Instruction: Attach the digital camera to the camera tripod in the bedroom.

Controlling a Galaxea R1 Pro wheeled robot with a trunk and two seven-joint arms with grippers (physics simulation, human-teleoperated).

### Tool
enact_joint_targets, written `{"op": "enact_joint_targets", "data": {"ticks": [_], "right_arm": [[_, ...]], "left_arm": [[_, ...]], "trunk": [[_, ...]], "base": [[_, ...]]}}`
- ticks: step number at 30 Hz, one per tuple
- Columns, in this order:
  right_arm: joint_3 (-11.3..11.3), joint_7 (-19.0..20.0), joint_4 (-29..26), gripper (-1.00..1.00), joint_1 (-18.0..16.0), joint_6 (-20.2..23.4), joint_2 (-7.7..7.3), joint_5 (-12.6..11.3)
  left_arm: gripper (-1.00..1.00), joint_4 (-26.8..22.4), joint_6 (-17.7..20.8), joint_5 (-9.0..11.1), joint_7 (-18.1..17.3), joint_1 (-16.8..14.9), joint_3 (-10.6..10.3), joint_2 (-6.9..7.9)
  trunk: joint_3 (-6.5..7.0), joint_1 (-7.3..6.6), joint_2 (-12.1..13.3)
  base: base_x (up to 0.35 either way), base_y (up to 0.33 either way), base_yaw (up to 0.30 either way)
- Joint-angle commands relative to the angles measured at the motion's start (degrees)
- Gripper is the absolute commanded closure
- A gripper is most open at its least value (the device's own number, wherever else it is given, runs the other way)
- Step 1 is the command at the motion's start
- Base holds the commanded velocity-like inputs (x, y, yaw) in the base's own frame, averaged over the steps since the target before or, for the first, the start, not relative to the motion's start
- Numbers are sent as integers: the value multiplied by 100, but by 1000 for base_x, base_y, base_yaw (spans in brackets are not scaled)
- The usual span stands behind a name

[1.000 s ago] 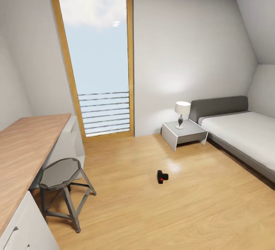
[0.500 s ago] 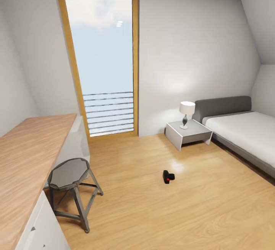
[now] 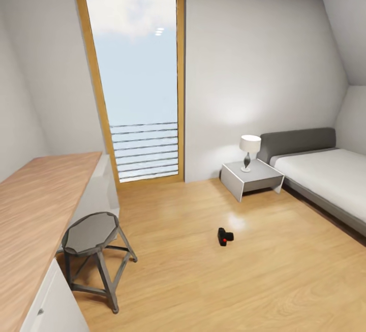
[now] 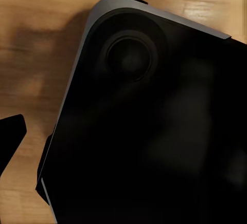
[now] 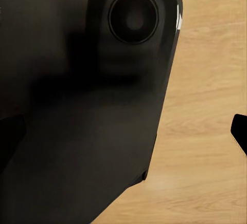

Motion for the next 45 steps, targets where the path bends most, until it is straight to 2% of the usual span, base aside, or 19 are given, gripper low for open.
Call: {"op": "enact_joint_targets", "data": {"ticks": [1, 36, 45], "right_arm": [[1, -5, 1, -100, -1, -3, -1, 50], [1, -5, 1, -100, -1, -7, 3, 45], [-12, -10, 1, -100, -1, -233, 29, 15]], "left_arm": [[-100, -4, -9, 18, 1, 1, 5, 0], [-100, -4, -8, 9, 0, 1, -1, 0], [-100, -4, -9, 9, 0, 1, -1, 0]], "trunk": [[-4, 2, -2], [-4, 2, -2], [-4, 2, -2]], "base": [[241, 2, 0], [316, 0, 0], [322, 0, -68]]}}
